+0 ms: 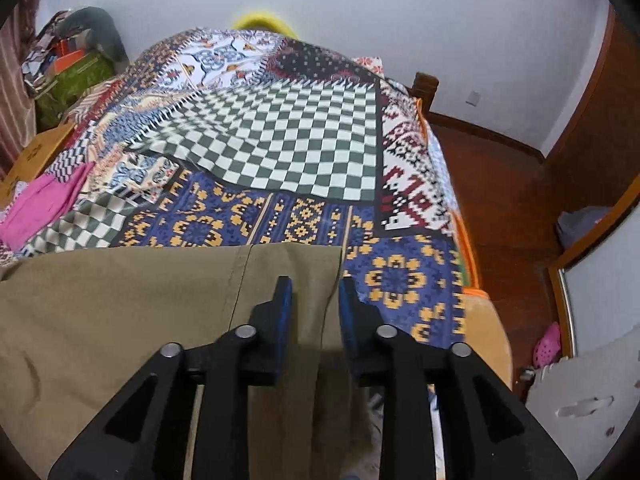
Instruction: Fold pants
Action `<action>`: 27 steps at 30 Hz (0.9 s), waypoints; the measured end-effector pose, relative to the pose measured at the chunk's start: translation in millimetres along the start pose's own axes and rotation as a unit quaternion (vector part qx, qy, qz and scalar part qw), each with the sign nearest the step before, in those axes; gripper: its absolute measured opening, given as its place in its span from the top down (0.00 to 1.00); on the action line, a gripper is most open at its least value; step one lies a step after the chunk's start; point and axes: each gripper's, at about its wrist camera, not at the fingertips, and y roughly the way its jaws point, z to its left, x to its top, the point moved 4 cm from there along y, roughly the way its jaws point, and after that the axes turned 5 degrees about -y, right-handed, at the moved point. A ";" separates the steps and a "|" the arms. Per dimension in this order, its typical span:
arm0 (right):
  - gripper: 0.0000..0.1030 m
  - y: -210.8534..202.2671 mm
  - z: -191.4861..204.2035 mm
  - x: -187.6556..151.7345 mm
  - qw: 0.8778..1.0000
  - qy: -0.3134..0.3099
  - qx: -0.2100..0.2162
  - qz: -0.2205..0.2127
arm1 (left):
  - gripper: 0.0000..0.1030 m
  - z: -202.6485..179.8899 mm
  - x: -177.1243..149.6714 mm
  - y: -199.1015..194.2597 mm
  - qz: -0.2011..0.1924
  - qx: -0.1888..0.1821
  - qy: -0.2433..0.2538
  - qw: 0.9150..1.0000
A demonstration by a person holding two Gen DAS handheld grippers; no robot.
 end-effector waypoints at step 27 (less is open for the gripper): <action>0.42 -50.8 105.5 -100.4 0.984 -0.059 0.161 0.047 | 0.26 -49.7 -81.3 -1.4 0.082 -0.063 0.093 0.990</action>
